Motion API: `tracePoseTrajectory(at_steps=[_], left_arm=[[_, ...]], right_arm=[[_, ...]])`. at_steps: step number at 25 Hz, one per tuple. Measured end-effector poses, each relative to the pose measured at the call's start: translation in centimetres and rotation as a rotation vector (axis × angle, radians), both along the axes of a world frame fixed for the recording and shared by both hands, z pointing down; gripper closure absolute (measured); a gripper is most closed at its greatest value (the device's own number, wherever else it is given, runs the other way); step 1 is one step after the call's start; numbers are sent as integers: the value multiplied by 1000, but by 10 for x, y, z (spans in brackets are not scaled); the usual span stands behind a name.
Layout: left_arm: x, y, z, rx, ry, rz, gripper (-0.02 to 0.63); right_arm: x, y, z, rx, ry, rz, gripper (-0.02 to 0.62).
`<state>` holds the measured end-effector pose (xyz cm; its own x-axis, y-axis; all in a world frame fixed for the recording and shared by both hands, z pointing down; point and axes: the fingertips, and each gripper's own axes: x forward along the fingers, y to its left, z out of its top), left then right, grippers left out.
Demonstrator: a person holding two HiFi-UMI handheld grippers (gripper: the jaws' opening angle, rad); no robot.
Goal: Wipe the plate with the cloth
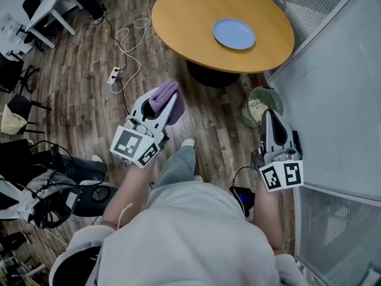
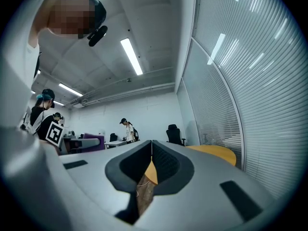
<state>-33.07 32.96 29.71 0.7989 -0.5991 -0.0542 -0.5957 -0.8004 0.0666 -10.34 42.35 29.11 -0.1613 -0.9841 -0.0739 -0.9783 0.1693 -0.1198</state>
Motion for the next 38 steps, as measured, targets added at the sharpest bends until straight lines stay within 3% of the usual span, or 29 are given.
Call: tracePoseTrajectory(at_steps=[29, 38], left_arm=[[62, -264, 13, -5, -3, 147, 522], [59, -273, 15, 13, -8, 165, 522]], right_arm=[[43, -234, 6, 40, -16, 124, 574], [39, -241, 8, 50, 2, 132, 574]])
